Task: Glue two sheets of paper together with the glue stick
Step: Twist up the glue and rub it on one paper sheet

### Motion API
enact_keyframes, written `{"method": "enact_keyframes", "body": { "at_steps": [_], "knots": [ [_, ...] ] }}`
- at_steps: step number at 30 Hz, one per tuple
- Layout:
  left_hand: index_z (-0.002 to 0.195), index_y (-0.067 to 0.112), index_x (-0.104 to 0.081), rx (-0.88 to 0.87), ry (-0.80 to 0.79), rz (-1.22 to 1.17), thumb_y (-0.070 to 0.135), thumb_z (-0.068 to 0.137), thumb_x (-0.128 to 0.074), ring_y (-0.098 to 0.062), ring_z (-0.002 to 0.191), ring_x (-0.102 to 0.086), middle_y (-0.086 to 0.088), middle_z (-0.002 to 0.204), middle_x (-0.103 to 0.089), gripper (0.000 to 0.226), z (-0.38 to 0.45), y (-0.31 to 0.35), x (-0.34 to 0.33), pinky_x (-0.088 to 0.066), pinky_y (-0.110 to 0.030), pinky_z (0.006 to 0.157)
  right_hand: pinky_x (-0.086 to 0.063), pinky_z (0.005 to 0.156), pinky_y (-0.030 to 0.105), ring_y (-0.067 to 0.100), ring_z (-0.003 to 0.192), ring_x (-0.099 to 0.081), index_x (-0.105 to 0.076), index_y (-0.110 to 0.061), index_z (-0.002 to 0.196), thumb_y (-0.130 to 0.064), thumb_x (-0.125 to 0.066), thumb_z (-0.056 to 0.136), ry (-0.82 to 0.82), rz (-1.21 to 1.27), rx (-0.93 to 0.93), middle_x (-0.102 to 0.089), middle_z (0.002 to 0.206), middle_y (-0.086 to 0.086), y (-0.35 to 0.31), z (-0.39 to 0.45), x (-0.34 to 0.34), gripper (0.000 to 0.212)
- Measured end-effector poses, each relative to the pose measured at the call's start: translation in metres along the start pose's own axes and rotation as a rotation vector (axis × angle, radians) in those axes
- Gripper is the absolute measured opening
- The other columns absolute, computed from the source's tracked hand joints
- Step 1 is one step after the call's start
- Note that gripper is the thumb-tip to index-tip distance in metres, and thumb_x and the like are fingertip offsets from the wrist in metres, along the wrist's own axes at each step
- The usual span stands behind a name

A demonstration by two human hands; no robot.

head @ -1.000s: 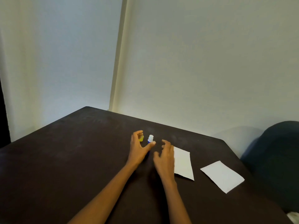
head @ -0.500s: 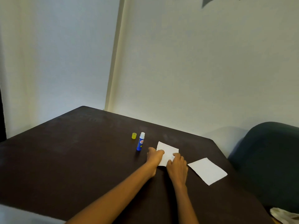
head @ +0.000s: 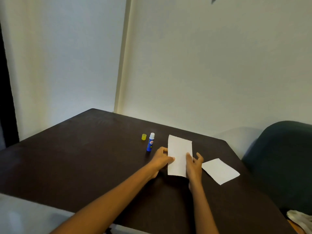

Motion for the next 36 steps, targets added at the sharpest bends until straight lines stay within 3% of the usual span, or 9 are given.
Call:
{"method": "enact_keyframes", "body": {
  "at_steps": [3, 6, 10, 13, 17, 23, 26, 32, 36],
  "knots": [
    [0.132, 0.017, -0.023, -0.102, -0.012, 0.227, 0.023, 0.086, -0.063, -0.021, 0.114, -0.055, -0.009, 0.139, -0.044, 0.061, -0.018, -0.012, 0.028, -0.052, -0.037, 0.091, -0.046, 0.079, 0.029, 0.017, 0.094, -0.058, -0.029, -0.027, 0.141, -0.022, -0.052, 0.094, -0.124, -0.092, 0.009, -0.064, 0.102, 0.003, 0.003, -0.013, -0.018, 0.053],
    [0.137, 0.018, -0.013, -0.286, 0.176, 0.616, 0.036, 0.086, -0.06, -0.025, 0.121, -0.051, -0.009, 0.142, -0.042, 0.071, -0.03, -0.011, 0.071, -0.047, -0.041, 0.096, -0.041, 0.072, 0.023, 0.008, 0.077, -0.056, -0.032, -0.025, 0.14, -0.015, -0.049, 0.095, -0.206, -0.296, 0.098, -0.06, 0.081, -0.001, -0.003, -0.03, -0.049, 0.049],
    [0.142, 0.012, -0.022, -0.426, 0.436, 0.938, 0.046, 0.086, -0.057, -0.024, 0.127, -0.04, -0.011, 0.143, -0.034, 0.074, -0.041, -0.002, 0.117, -0.04, -0.038, 0.099, -0.043, 0.078, 0.027, 0.013, 0.088, -0.057, -0.035, -0.022, 0.138, -0.015, -0.047, 0.096, -0.264, -0.517, 0.159, -0.062, 0.104, 0.008, -0.012, -0.043, -0.088, 0.045],
    [0.13, 0.015, -0.037, -0.462, 0.426, 0.981, 0.048, 0.085, -0.054, -0.021, 0.118, -0.043, -0.008, 0.133, -0.041, 0.058, -0.039, -0.006, 0.135, -0.038, -0.037, 0.096, -0.047, 0.086, 0.032, 0.02, 0.099, -0.058, -0.038, -0.02, 0.134, -0.017, -0.048, 0.096, -0.258, -0.693, 0.185, -0.06, 0.12, 0.011, -0.013, -0.044, -0.099, 0.04],
    [0.114, 0.019, -0.042, -0.485, 0.314, 1.094, 0.053, 0.082, -0.051, -0.021, 0.113, -0.044, -0.006, 0.124, -0.045, 0.047, -0.032, -0.016, 0.135, -0.031, -0.044, 0.102, -0.035, 0.101, 0.042, 0.025, 0.118, -0.05, -0.047, -0.018, 0.128, -0.029, -0.053, 0.093, -0.104, -0.914, 0.329, -0.056, 0.126, 0.007, -0.034, -0.04, -0.102, 0.037],
    [0.113, 0.025, -0.048, -0.396, 0.22, 1.162, 0.056, 0.084, -0.045, -0.027, 0.14, -0.021, -0.006, 0.15, -0.027, 0.043, -0.012, -0.029, 0.131, 0.003, -0.063, 0.11, -0.028, 0.105, 0.048, 0.028, 0.132, -0.036, -0.047, -0.019, 0.133, -0.039, -0.056, 0.09, -0.154, -0.755, 0.273, -0.042, 0.141, 0.009, -0.052, -0.019, -0.137, 0.048],
    [0.115, 0.027, -0.049, -0.363, 0.198, 1.135, 0.057, 0.083, -0.046, -0.029, 0.144, -0.009, -0.006, 0.155, -0.018, 0.043, -0.001, -0.03, 0.133, 0.005, -0.064, 0.109, -0.028, 0.103, 0.046, 0.028, 0.128, -0.041, -0.054, -0.018, 0.127, -0.038, -0.058, 0.09, -0.19, -0.633, 0.226, -0.051, 0.135, 0.008, -0.049, -0.01, -0.152, 0.042],
    [0.114, 0.031, -0.05, -0.35, 0.178, 1.063, 0.061, 0.079, -0.051, -0.029, 0.144, -0.007, -0.007, 0.156, -0.017, 0.047, 0.007, -0.032, 0.137, 0.003, -0.063, 0.109, -0.04, 0.099, 0.049, 0.024, 0.099, -0.059, -0.057, -0.018, 0.097, -0.033, -0.055, 0.092, -0.068, -0.317, 0.223, -0.062, 0.09, 0.001, -0.061, -0.006, -0.139, 0.016],
    [0.118, 0.035, -0.047, -0.356, 0.179, 1.047, 0.064, 0.078, -0.051, -0.03, 0.144, -0.007, -0.008, 0.155, -0.017, 0.049, 0.01, -0.032, 0.138, 0.003, -0.063, 0.11, -0.05, 0.089, 0.042, 0.026, 0.098, -0.059, -0.053, -0.01, 0.122, -0.033, -0.038, 0.1, -0.085, -0.19, 0.338, -0.06, 0.107, 0.012, -0.082, -0.007, -0.13, 0.035]
  ]
}}
Point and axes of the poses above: each hand's wrist, its own z-axis towards the middle knuckle, its own x-axis out of the back of the hand, y = z × x, the point moved 10 cm from there along z, towards the middle knuckle
